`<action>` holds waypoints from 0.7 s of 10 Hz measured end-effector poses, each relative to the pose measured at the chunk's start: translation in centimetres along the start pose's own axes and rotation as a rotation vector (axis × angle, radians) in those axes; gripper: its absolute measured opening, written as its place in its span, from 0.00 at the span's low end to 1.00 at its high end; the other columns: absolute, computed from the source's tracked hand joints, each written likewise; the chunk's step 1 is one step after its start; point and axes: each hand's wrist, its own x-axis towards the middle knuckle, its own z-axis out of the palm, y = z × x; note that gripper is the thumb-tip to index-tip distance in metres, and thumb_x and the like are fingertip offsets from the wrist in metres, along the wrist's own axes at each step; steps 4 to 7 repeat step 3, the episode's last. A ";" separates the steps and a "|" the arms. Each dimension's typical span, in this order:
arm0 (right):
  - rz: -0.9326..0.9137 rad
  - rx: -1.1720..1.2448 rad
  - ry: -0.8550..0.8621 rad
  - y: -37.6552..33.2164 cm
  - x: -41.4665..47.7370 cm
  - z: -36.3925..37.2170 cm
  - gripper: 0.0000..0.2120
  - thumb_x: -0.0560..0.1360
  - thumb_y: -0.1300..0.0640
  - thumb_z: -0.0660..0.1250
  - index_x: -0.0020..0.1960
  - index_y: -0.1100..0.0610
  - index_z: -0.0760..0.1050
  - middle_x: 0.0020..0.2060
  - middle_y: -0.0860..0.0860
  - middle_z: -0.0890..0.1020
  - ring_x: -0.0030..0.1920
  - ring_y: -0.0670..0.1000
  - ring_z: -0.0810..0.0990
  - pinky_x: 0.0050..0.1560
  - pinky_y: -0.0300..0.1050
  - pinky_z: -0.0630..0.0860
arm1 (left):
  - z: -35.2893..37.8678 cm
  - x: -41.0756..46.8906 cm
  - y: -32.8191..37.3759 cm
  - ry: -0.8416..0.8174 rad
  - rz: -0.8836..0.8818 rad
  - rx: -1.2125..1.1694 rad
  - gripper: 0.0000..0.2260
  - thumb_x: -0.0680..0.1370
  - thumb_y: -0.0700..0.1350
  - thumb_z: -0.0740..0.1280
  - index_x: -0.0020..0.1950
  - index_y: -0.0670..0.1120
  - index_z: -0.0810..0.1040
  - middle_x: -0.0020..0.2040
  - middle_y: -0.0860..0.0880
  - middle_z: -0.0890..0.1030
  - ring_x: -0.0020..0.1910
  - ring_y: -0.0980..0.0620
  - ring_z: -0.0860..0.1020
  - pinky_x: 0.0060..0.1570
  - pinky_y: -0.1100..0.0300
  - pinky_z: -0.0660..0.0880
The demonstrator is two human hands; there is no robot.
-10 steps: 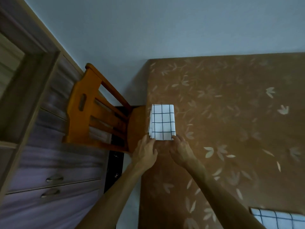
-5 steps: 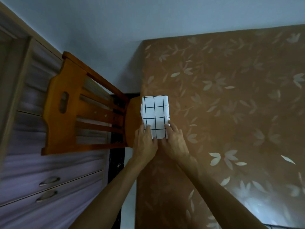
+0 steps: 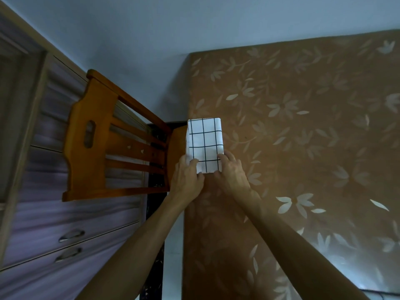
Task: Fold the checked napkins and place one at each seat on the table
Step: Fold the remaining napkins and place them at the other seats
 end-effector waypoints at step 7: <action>-0.051 -0.116 0.020 -2.5 -4.9 -4.0 0.24 0.77 0.62 0.63 0.73 0.62 0.68 0.71 0.58 0.73 0.67 0.63 0.71 0.66 0.54 0.69 | -6.6 -4.5 -0.3 0.071 0.085 0.006 0.14 0.81 0.44 0.64 0.66 0.46 0.76 0.64 0.44 0.76 0.63 0.45 0.75 0.58 0.52 0.76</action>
